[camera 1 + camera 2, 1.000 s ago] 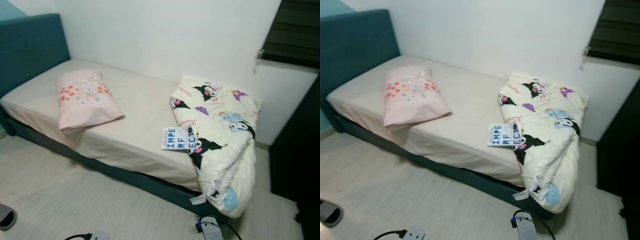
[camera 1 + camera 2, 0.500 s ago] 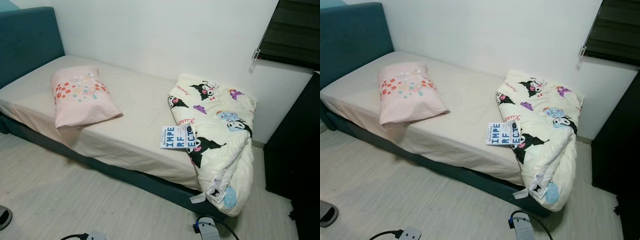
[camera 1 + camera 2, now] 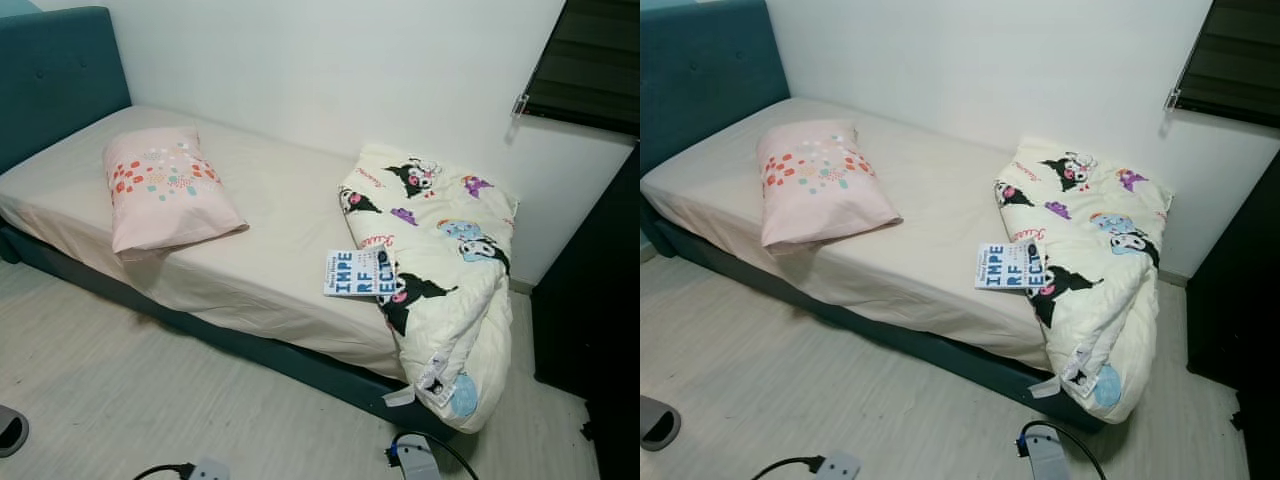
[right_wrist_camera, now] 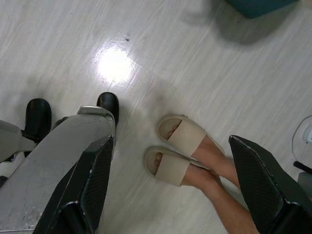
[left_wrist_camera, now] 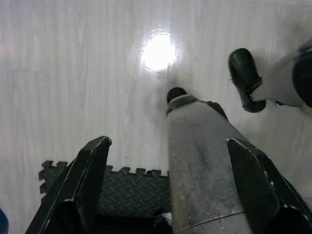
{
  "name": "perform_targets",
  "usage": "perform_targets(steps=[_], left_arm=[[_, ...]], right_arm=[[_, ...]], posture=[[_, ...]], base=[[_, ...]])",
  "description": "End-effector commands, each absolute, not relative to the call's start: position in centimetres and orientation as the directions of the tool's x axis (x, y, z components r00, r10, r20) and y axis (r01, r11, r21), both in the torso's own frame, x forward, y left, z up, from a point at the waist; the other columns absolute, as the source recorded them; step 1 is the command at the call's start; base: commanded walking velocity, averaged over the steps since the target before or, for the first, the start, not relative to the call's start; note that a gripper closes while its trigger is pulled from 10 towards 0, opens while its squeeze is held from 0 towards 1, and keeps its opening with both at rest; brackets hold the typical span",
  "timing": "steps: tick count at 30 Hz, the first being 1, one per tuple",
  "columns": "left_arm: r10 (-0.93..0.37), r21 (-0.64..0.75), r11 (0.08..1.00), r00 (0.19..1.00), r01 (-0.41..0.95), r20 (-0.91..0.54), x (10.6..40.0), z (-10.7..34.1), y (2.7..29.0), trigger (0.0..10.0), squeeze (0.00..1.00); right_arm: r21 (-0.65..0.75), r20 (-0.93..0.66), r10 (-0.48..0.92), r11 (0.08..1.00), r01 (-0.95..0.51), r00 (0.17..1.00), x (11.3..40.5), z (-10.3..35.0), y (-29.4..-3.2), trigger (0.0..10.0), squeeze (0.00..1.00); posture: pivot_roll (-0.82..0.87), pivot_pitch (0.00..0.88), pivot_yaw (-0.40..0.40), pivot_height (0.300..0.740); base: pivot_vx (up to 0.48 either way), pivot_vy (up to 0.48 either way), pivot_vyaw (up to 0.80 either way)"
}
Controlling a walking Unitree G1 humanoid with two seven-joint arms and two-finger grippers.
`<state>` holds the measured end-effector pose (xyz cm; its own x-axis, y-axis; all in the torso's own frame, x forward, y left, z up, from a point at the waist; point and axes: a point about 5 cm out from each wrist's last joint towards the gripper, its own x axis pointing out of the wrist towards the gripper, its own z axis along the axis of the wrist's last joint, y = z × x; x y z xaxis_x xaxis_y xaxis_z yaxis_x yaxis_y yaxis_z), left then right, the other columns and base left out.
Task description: Clean up the room
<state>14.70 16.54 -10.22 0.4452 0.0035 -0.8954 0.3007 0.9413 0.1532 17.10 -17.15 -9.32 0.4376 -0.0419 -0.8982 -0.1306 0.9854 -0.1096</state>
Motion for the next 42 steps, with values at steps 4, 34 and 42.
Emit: perform_targets(steps=[4,34,42], left_arm=[[0.001,0.130,0.947,0.403,0.294,-0.915,13.6,-10.6,16.5,10.0,0.00],[-0.025,0.131,0.945,0.461,0.301,-0.887,16.1,-9.8,14.5,10.0,0.00],[-0.007,0.137,0.947,0.449,0.289,-0.894,15.3,-10.0,16.3,10.0,0.00]], right_arm=[[-0.112,-0.901,-0.046,0.985,-0.130,0.431,17.0,-9.3,-17.3,10.0,0.00],[-0.098,-0.905,-0.048,0.990,-0.097,0.423,17.0,-9.4,-17.1,10.0,0.00],[-0.101,-0.906,-0.054,0.991,-0.090,0.420,16.9,-9.4,-17.2,10.0,0.00]], posture=[[0.02,0.000,-0.106,0.740],[0.02,0.000,-0.095,0.740],[0.02,0.000,-0.094,0.740]], base=[[0.000,-0.360,0.00],[0.000,0.000,-0.03],[0.000,0.000,-0.77]])
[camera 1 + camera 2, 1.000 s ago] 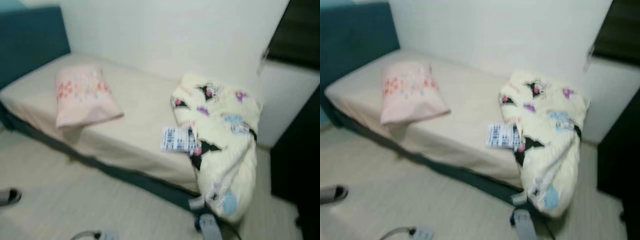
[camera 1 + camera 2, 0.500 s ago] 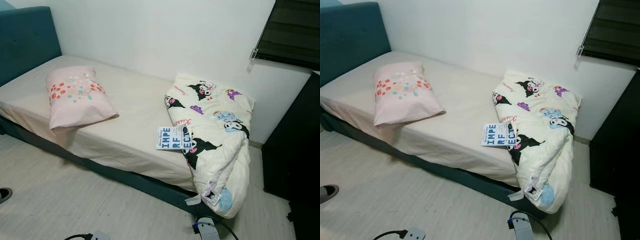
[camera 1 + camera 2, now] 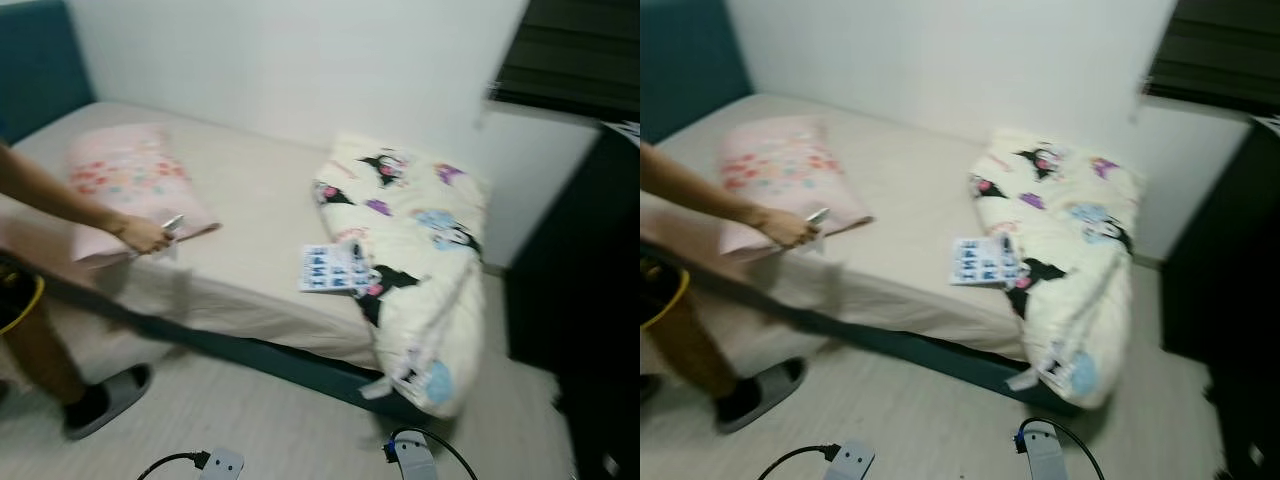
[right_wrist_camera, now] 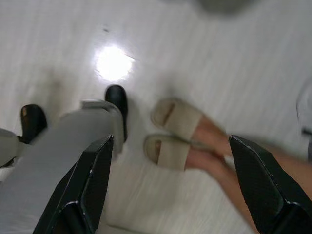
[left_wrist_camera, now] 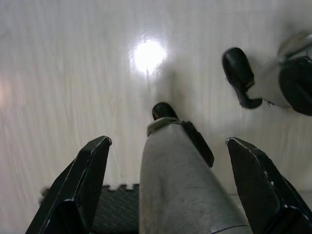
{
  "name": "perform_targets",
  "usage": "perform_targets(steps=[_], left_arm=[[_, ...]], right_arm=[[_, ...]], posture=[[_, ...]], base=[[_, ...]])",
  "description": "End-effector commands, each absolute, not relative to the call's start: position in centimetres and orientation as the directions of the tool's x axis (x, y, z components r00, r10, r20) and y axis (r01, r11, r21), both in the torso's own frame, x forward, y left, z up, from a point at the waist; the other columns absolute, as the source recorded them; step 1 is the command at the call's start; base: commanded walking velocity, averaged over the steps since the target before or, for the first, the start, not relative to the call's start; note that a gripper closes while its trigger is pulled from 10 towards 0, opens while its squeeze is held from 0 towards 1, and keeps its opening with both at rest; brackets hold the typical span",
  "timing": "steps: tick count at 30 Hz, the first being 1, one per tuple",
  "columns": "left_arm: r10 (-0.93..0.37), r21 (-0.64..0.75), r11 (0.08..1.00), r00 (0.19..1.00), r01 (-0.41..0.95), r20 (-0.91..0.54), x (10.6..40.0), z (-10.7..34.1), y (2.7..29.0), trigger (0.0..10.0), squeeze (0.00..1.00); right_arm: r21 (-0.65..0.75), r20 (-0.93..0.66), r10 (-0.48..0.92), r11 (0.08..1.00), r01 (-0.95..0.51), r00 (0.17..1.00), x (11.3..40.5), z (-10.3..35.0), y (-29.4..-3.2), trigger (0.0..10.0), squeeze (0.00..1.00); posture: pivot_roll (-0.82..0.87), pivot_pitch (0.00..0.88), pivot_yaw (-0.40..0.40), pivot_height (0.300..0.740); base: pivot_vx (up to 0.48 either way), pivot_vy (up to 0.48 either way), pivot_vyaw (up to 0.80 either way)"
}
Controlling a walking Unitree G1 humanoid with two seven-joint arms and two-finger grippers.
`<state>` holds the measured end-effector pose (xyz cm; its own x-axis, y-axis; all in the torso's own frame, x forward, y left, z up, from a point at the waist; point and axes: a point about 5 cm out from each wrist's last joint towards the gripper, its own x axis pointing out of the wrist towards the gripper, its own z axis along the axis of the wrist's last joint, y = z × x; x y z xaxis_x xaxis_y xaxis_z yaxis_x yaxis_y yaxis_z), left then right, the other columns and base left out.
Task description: Clean up the room
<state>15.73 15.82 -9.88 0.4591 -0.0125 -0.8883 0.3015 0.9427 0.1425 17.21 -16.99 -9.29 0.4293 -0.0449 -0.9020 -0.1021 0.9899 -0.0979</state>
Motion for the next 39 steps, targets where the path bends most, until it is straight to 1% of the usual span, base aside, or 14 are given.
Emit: perform_targets(steps=[1,15,17,23,39], left_arm=[[-0.007,0.137,0.948,0.448,0.289,-0.894,15.22,-10.05,16.38,10.0,0.00],[-0.019,0.120,0.952,0.445,0.282,-0.895,15.08,-10.09,16.40,10.0,0.00],[-0.022,0.117,0.953,0.446,0.281,-0.895,15.11,-10.08,16.38,10.0,0.00],[-0.027,0.114,0.952,0.450,0.284,-0.893,15.28,-10.02,16.32,10.0,0.00],[-0.037,0.111,0.948,0.449,0.299,-0.893,15.27,-10.02,16.18,10.0,0.00]], right_arm=[[-0.104,-0.905,-0.055,0.990,-0.095,0.422,16.89,-9.42,-17.17,10.0,0.00],[-0.112,-0.906,-0.056,0.988,-0.110,0.420,16.89,-9.41,-17.25,10.0,0.00],[-0.113,-0.907,-0.058,0.988,-0.108,0.417,16.87,-9.42,-17.27,10.0,0.00],[-0.115,-0.906,-0.064,0.989,-0.098,0.418,16.86,-9.41,-17.33,10.0,0.00],[-0.115,-0.900,-0.061,0.988,-0.100,0.432,16.91,-9.38,-17.39,10.0,0.00]], posture=[[0.02,0.000,-0.094,0.740],[0.01,0.000,-0.096,0.740],[0.01,0.000,-0.097,0.740],[0.01,0.000,-0.098,0.740],[0.00,0.000,-0.096,0.740]], base=[[0.000,0.000,0.00],[0.000,0.000,0.00],[0.247,0.000,0.00],[0.294,0.000,-0.74],[0.321,0.000,0.00]])
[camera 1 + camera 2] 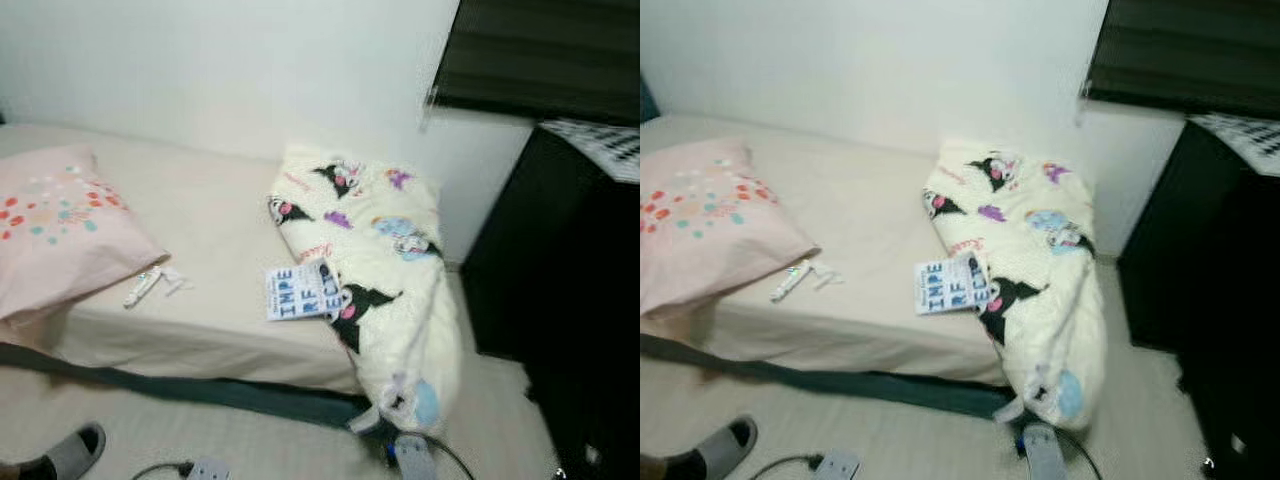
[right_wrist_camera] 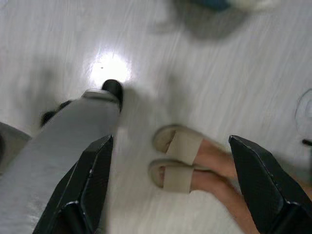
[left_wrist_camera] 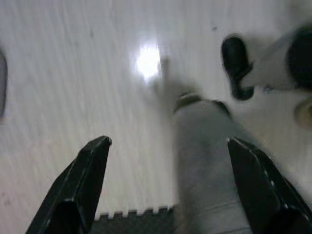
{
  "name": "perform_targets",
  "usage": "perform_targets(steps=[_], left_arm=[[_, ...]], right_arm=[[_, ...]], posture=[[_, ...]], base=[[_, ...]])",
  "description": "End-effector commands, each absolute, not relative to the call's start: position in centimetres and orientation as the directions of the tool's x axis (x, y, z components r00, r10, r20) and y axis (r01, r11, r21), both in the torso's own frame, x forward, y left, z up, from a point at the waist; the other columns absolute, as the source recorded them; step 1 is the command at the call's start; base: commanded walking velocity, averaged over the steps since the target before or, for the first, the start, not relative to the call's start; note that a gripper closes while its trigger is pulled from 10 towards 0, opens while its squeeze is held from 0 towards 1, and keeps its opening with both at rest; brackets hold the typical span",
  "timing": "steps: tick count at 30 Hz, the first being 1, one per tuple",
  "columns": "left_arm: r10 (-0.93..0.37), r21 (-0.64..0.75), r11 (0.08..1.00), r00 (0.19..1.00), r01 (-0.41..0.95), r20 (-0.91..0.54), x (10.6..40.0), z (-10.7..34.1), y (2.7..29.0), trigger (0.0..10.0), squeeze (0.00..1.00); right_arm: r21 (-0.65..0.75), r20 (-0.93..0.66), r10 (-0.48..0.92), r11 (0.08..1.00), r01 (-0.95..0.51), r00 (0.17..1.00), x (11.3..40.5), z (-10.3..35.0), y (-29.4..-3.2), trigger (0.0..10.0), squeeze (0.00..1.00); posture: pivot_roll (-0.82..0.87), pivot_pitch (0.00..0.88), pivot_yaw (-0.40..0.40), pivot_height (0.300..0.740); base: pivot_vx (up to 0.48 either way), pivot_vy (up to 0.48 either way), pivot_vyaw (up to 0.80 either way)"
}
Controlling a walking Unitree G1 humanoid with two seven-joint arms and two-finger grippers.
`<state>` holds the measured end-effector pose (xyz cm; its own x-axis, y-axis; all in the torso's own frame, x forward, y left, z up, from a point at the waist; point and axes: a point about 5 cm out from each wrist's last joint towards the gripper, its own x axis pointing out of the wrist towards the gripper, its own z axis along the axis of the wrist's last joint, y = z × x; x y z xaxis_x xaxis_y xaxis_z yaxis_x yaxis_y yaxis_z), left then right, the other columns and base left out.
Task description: Clean up the room
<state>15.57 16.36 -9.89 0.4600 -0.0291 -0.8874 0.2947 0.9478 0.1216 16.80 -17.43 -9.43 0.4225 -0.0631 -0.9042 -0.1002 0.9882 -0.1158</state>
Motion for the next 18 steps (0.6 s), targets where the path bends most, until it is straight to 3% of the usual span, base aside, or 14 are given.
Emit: perform_targets(steps=[1,10,18], left_arm=[[-0.038,0.111,0.948,0.450,0.299,-0.892,15.26,-10.02,16.18,10.0,0.00],[-0.038,0.110,0.947,0.448,0.301,-0.893,15.15,-10.06,16.27,10.0,0.00],[-0.034,0.113,0.947,0.443,0.302,-0.896,15.02,-10.10,16.42,10.0,0.00]], right_arm=[[-0.112,-0.900,-0.058,0.989,-0.099,0.433,16.90,-9.39,-17.37,10.0,0.00],[-0.095,-0.900,-0.034,0.988,-0.119,0.435,16.91,-9.39,-17.17,10.0,0.00],[-0.070,-0.902,-0.009,0.990,-0.126,0.431,16.88,-9.42,-16.98,10.0,0.00]], posture=[[0.00,0.000,-0.095,0.740],[0.00,0.000,-0.090,0.740],[0.01,0.000,-0.086,0.740]], base=[[0.326,0.000,0.00],[0.329,0.000,0.00],[0.329,0.000,0.75]])
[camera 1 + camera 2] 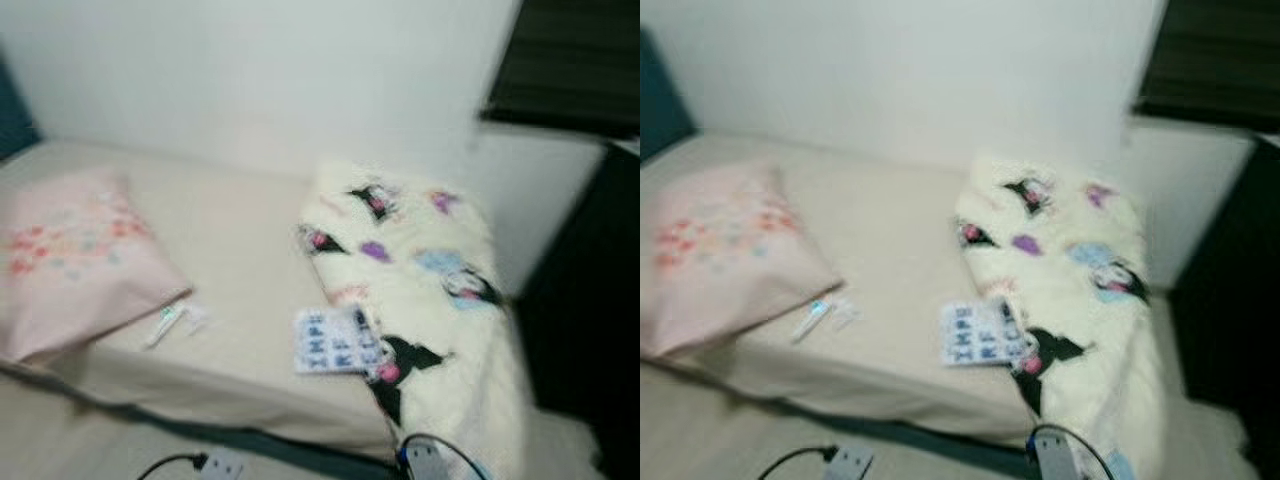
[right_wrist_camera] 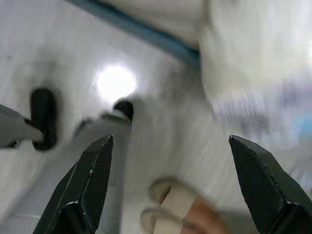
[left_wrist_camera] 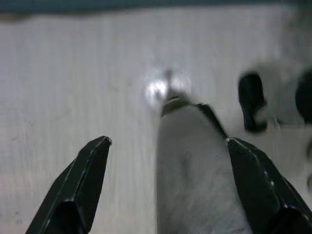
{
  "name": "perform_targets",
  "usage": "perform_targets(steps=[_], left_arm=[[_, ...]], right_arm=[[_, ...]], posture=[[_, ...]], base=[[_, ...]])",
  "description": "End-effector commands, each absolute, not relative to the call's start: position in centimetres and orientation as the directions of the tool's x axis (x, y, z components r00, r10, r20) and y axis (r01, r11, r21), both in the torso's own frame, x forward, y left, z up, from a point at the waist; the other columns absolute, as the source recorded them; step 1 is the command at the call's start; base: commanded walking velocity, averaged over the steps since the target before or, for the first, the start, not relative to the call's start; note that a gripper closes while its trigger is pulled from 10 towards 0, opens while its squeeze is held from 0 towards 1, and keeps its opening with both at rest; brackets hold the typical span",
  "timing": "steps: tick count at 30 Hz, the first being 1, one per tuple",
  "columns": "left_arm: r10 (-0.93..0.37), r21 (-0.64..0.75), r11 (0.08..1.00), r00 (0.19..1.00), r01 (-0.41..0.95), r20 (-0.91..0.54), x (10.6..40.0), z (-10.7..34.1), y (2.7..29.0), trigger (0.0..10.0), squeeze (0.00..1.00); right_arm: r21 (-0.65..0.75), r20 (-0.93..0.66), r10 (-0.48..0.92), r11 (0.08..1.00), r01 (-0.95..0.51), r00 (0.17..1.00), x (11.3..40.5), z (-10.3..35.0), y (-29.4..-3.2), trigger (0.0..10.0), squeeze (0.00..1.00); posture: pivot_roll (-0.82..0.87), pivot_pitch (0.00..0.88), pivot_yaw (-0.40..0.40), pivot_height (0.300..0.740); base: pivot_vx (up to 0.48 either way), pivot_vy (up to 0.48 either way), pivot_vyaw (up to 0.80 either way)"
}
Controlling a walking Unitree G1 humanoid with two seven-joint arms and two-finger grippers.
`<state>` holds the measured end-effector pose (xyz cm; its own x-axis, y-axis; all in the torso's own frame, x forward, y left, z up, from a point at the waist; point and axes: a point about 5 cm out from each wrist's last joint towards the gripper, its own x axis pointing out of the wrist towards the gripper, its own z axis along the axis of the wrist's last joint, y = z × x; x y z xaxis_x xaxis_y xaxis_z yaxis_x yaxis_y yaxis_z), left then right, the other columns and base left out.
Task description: Clean up the room
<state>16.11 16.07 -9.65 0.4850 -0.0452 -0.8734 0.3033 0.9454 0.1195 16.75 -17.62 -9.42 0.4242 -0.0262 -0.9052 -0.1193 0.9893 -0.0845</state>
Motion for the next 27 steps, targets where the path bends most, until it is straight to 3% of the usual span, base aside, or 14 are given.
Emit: perform_targets(steps=[1,11,23,27], left_arm=[[-0.033,0.115,0.946,0.444,0.302,-0.896,15.0,-10.1,16.4,10.0,0.00],[0.036,0.174,0.945,0.440,0.277,-0.897,14.5,-10.1,18.7,10.0,0.00],[0.010,0.154,0.946,0.448,0.286,-0.894,14.7,-10.0,18.7,10.0,0.00],[0.004,0.152,0.943,0.446,0.296,-0.895,14.6,-10.0,18.6,10.0,0.00]], right_arm=[[-0.068,-0.901,-0.013,0.992,-0.111,0.433,16.9,-9.4,-17.0,10.0,0.00],[-0.067,-0.898,-0.043,0.997,-0.039,0.439,16.7,-9.5,-17.0,10.0,0.00],[-0.059,-0.881,-0.068,0.998,0.034,0.469,16.8,-9.4,-17.1,10.0,0.00],[-0.055,-0.881,-0.065,0.998,0.034,0.469,16.8,-9.4,-17.1,10.0,0.00]], posture=[[0.01,0.000,-0.086,0.740],[0.00,0.000,-0.084,0.740],[-0.01,0.000,-0.080,0.740],[0.00,0.000,-0.081,0.740]], base=[[0.322,0.000,0.00],[0.091,0.000,0.00],[0.000,0.000,0.00],[0.325,0.000,0.00]])
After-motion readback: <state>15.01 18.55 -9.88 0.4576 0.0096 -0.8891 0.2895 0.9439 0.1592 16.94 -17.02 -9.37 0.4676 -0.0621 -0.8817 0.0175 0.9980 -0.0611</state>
